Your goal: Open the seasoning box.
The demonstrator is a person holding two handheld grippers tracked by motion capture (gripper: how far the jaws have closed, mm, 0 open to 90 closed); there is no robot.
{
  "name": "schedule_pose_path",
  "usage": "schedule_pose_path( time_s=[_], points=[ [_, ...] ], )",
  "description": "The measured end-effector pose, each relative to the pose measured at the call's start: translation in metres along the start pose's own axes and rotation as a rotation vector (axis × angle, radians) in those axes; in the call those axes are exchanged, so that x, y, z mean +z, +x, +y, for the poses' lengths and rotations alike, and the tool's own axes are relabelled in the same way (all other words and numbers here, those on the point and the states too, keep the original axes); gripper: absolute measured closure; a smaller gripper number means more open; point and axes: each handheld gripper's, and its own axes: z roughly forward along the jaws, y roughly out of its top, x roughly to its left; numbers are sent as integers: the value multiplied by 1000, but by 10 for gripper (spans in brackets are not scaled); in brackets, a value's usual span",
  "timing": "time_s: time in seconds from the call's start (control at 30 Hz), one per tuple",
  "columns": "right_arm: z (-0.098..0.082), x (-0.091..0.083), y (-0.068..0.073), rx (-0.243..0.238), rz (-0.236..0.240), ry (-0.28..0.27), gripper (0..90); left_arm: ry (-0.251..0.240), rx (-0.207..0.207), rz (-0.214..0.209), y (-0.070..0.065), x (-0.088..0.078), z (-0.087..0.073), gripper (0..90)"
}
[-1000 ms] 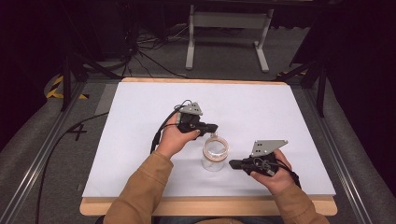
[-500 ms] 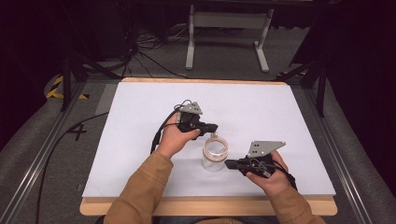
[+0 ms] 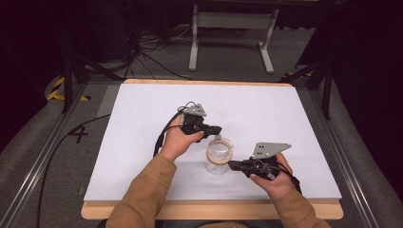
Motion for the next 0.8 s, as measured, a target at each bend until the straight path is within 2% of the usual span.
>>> schedule_pose_path(
  time_s=[0.47,0.6,0.63,0.8],
  points=[
    [2,1,-6,45,-15,-72,900,2,-8,-5,1,-2,0,898],
    [2,1,-6,47,-16,-75,900,4,-10,10,1,-4,0,896],
    [2,1,-6,47,-16,-75,900,-15,-14,17,2,-5,0,896],
    [3,-2,-7,44,-15,-88,900,-34,-26,33,1,-17,1,892]
  ],
)
